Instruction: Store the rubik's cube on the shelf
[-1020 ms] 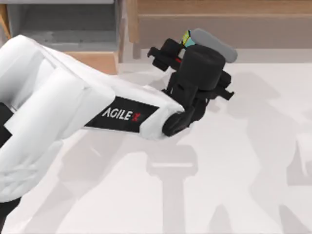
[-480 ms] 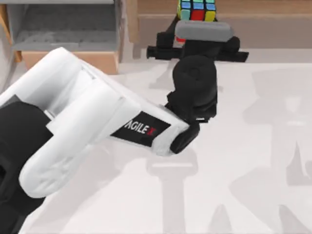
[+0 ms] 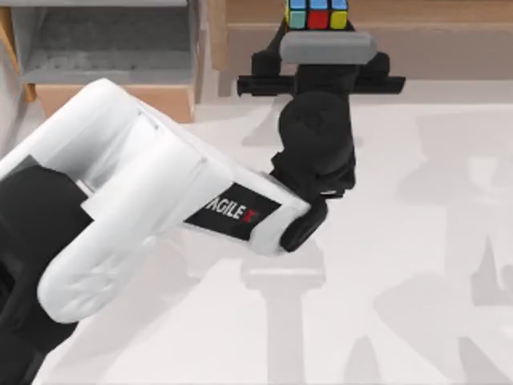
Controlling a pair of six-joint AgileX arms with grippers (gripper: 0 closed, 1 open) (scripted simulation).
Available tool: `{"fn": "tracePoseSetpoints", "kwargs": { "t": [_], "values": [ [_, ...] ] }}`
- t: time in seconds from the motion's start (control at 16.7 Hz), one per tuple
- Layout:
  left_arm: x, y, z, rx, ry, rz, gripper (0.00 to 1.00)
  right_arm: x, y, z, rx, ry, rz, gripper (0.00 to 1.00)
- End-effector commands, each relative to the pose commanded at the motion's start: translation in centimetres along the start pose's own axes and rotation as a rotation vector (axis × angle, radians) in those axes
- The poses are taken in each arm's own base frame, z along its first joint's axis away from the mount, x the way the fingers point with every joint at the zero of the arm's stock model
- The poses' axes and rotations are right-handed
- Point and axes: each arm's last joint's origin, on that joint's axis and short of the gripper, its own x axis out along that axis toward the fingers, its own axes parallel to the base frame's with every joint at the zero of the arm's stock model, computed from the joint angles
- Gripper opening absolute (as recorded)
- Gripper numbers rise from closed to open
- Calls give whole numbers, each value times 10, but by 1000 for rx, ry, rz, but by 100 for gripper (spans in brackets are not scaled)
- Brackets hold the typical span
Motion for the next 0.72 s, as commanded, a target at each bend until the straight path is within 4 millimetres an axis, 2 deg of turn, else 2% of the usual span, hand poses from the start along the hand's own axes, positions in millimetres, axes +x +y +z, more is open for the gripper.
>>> {"fn": "tracePoseSetpoints", "kwargs": {
  "t": [0.12,0.42,0.6,0.72],
  "values": [
    [1,-3,3,-8,-12,-5,0,0,0,0,0,0,0,100],
    [10,-25,29,-50,-102,-77,0,0,0,0,0,0,0,100],
    [25,-32,39,-48,-135,-98,0,0,0,0,0,0,0,100],
    [43,-29,38,-41,-130,-90,0,0,0,0,0,0,0,100]
  ]
}}
